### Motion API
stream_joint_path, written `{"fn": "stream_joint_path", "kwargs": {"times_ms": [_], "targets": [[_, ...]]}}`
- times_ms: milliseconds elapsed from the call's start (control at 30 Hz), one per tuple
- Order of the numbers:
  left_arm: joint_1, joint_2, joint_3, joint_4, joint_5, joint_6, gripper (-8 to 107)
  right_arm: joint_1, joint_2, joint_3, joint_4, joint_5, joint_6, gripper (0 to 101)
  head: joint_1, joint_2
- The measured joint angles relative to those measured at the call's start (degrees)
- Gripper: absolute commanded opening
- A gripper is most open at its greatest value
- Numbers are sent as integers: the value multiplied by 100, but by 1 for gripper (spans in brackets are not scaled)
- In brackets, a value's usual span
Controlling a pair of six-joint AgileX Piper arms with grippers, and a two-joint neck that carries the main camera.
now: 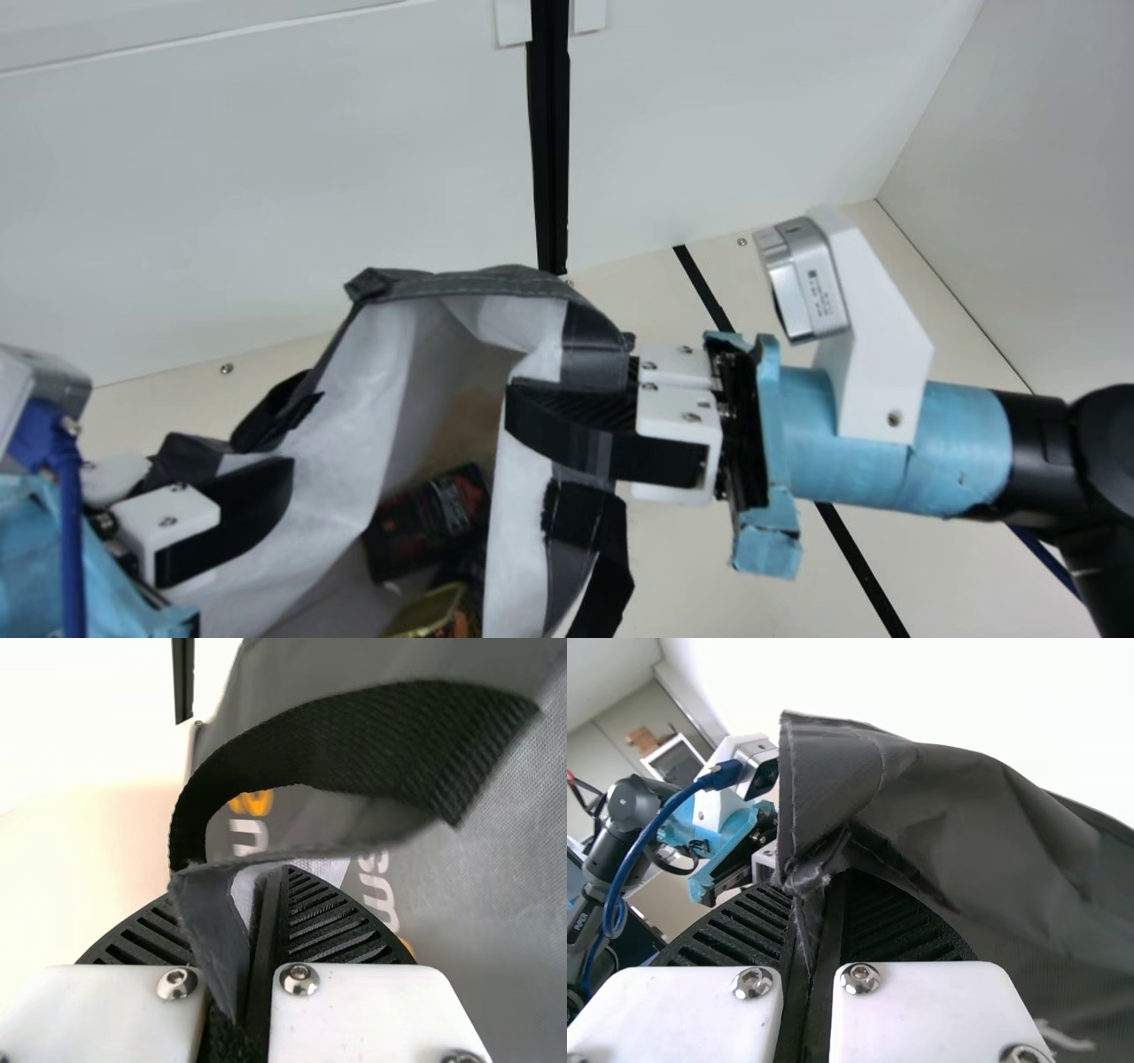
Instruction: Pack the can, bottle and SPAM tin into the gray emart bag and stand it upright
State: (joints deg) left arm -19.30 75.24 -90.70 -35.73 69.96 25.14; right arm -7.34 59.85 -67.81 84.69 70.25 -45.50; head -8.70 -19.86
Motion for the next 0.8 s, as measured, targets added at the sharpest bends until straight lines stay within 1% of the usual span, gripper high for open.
{"fn": "stream_joint_path", "kwargs": {"times_ms": [300,467,533,633,800], "targets": [[-488,-85,42,222,1,-201,-8,-17,-401,-295,-623,28,817,0,0,-9],[-652,-14,57,235,-9,-177,-8,20,-462,-438,-1050,6,1105,0,0,-9],[-675,56,91,208,-9,-140,-8,44,-462,-453,-1209,-62,1150,0,0,0],[-691,195,117,87,-24,-43,-8,104,-448,-438,-1595,-80,1139,0,0,-9],[-620,500,91,-96,-13,196,-8,84,-314,-364,-2255,-71,866,0,0,-9]]}}
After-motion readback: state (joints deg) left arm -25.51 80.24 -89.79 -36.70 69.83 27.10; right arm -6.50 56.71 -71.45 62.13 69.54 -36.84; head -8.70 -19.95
